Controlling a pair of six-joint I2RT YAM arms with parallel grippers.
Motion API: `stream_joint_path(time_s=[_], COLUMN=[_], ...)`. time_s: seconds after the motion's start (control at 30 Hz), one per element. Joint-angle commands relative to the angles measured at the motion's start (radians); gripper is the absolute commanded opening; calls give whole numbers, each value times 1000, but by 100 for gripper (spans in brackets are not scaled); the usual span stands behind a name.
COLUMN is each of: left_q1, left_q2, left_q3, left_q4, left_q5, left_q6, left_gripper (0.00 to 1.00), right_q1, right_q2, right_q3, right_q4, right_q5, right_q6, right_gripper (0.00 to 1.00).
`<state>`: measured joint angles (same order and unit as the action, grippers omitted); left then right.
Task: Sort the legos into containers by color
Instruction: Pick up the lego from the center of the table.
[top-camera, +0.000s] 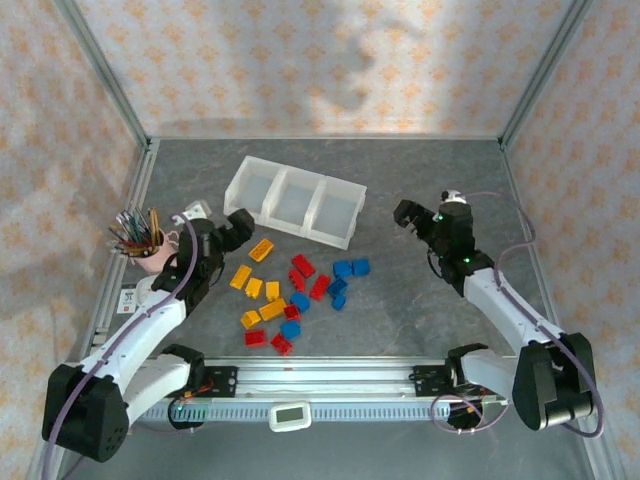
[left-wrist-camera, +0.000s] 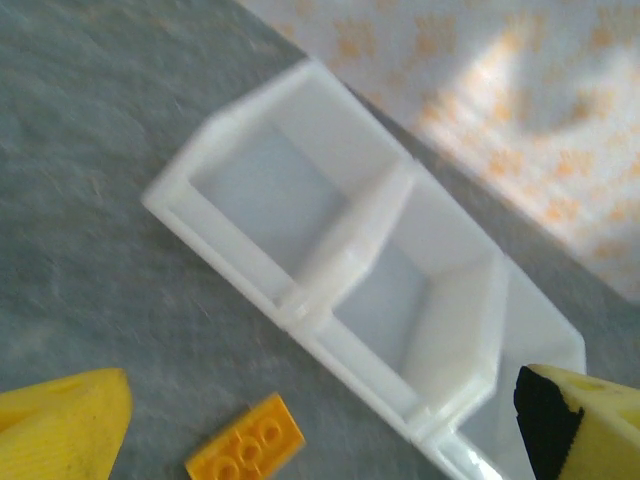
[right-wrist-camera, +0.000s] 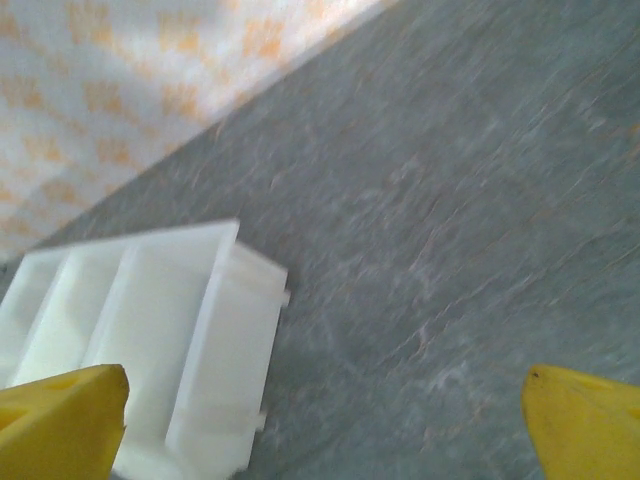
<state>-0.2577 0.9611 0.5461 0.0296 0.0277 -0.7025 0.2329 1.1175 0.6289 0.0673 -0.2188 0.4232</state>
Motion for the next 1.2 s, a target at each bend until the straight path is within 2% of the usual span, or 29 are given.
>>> stream_joint_path(time_s=[0.0, 0.3, 0.43, 0.53, 0.7, 0.87, 1.07, 1.17], left_q1=[-71, -323, -391, -419, -455, -471, -473, -474], left_q2=[15, 219, 313, 388, 515, 600, 656, 679], left_q3=[54, 221, 264, 303, 410, 446, 455, 469], left_q4=[-150, -358, -408, -456, -578, -608, -592, -617], left_q5=[24, 18, -2, 34, -20, -50, -9, -28], left_q6=[-76, -134, -151, -123, -85, -76, -53, -44], left_gripper=[99, 99, 95, 92, 84, 77, 70, 67], right_q1=[68, 268, 325, 339, 344, 344, 344, 344], right_q2=[22, 96, 117, 126, 141, 162, 167, 173], right_q3=[45, 94, 89, 69, 44, 51, 48, 48], right_q4=[-104, -223, -239, -223, -193, -194, -184, -191], right_q5=[-33, -54, -55, -92, -123, -121, -122, -123], right_q6=[-15, -28, -7, 33, 63, 60, 70, 71], right_gripper=[100, 100, 100, 100, 100, 100, 100, 100])
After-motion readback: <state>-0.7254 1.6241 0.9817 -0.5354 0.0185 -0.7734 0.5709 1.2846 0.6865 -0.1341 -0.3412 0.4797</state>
